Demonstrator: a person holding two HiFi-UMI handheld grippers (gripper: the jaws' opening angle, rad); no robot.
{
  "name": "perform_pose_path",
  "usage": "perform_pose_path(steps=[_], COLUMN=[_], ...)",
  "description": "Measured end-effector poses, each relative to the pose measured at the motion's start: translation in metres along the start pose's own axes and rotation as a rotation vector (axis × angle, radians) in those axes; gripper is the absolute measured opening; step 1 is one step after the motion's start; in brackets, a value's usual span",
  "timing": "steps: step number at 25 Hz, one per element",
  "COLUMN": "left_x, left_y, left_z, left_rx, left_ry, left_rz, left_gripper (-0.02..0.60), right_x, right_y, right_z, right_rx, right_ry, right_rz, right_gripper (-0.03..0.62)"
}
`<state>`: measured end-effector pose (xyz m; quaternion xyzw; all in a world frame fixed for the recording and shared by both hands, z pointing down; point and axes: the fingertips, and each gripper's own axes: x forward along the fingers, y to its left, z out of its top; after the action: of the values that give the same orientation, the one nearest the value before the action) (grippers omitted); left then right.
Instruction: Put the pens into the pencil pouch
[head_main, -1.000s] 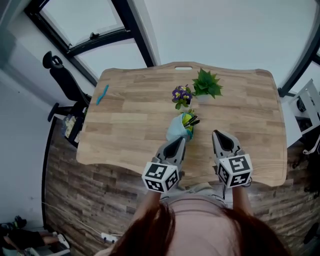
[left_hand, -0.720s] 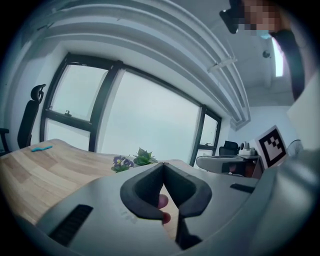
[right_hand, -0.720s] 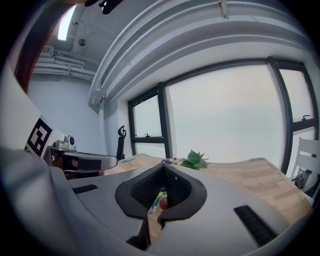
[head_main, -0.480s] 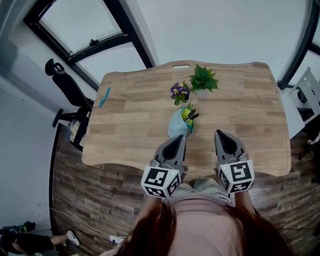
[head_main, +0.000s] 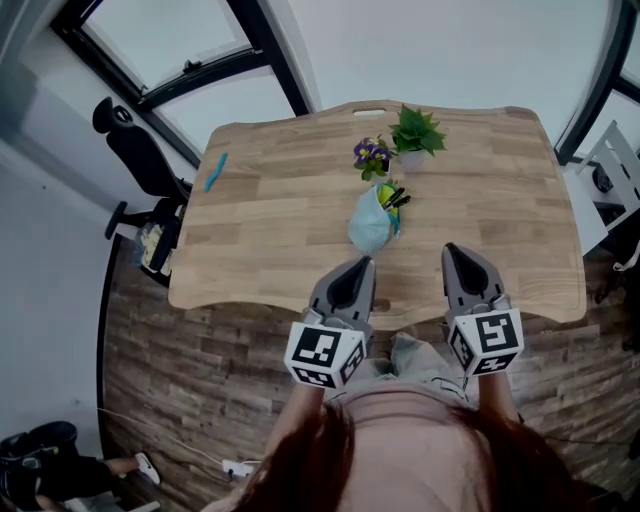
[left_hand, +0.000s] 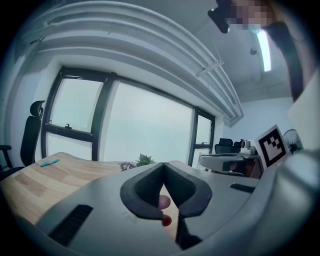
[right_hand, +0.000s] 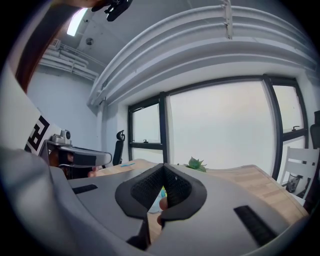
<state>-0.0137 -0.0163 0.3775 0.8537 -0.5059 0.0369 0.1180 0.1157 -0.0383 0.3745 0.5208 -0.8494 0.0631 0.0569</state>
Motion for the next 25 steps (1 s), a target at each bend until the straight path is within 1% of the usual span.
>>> perform_pose_path(steps=[6, 10, 13, 16, 20, 25], left_x=[-0.027, -0.043, -0.052, -0.058, -0.059, -0.051], left_y=[-0.010, -0.014, -0.024, -0.036, -0.044, -0.042], left_z=[0.003, 0.003, 0.003, 0.001, -0.001, -0.001], left_rx=[0.023, 0.019, 0.057, 0.095, 0.096, 0.085], left_ry=[-0.021, -0.033, -0.035, -0.028, -0.026, -0.028], left_rz=[-0.037, -0.047, -0.045, -0.059, -0.084, -0.075], left_gripper=[0.002, 0.002, 0.002, 0.002, 0.002, 0.002], right_x=[-0.026, -0.041, -0.053, -0.061, -0.066, -0.069], right_y=[0.020, 0.029, 0.035, 0.038, 0.039, 0.034], right_z=[0.003, 0.007, 0.010, 0.010, 0.010, 0.011], right_rx=[-0.016, -0.030, -0.038, -0.043, -0.038, -0.042], right_ry=[-0.014, -0.027, -0.036, -0.041, -0.035, -0.035], right_rz=[-0.027, -0.047, -0.060, -0.070, -0.080, -0.081], right_gripper=[0.000, 0.000, 0.000, 0.000, 0.000, 0.000])
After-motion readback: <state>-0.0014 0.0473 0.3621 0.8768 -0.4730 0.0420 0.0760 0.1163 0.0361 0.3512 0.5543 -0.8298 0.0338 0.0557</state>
